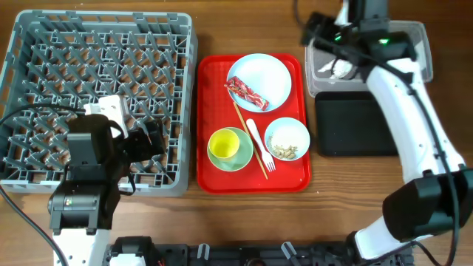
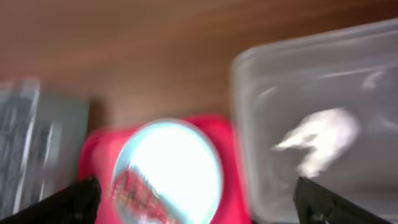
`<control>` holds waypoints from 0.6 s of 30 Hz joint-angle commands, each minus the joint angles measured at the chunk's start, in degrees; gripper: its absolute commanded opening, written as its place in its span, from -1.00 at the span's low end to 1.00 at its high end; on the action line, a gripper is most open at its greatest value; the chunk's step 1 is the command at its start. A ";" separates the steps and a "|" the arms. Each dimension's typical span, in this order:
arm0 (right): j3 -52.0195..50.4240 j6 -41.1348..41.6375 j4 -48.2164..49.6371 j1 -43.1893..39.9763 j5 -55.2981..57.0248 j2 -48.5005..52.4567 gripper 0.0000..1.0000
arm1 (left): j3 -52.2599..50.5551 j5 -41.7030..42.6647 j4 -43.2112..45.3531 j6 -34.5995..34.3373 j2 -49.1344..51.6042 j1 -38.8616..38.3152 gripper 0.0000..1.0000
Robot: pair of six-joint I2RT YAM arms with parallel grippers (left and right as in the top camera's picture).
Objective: Sort waste into correct bins and load items into the dishwasher rack
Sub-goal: 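Grasp the red wrapper on the white plate with the right gripper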
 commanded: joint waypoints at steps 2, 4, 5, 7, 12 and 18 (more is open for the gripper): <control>-0.22 -21.00 -2.89 9.55 -4.72 4.07 0.99 | 0.98 -0.55 0.17 0.07 0.11 -0.37 1.00; -0.37 -26.51 -4.24 12.17 -4.70 6.95 1.00 | 0.98 -0.55 0.13 0.07 0.11 -0.37 1.00; -0.37 -28.22 -4.66 13.64 -4.70 9.64 0.99 | 0.98 -0.55 -0.11 0.07 0.11 -0.37 1.00; -0.37 -28.17 -4.57 14.36 -4.68 12.74 0.99 | 0.98 -0.55 -0.44 0.04 0.11 -0.37 1.00; -0.37 -28.22 -4.63 14.36 -5.35 18.62 0.95 | 0.98 -0.55 -0.70 0.07 0.11 -0.37 1.00; -0.79 -29.55 -4.94 14.36 -4.85 21.84 0.96 | 0.98 -0.55 -0.70 0.07 0.11 -0.37 1.00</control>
